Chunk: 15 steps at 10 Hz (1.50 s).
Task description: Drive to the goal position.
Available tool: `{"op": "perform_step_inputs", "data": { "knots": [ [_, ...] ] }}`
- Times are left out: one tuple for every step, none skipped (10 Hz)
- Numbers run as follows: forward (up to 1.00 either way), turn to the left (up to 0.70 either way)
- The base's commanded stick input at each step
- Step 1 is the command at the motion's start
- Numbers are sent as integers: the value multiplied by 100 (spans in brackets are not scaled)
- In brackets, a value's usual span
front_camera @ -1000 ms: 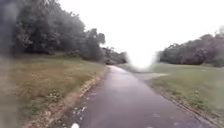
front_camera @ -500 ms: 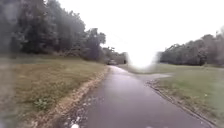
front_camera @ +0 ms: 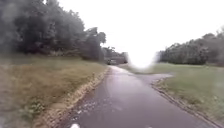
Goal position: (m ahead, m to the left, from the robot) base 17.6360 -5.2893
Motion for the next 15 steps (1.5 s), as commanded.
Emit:
{"op": "perform_step_inputs", "data": {
  "knots": [
    [50,0],
    [50,0],
    [50,0],
    [50,0],
    [50,0],
    [50,0],
    [50,0],
    [50,0],
    [50,0],
    [50,0],
    [50,0],
    [50,0],
    [50,0],
    [50,0],
    [50,0]
  ]
}}
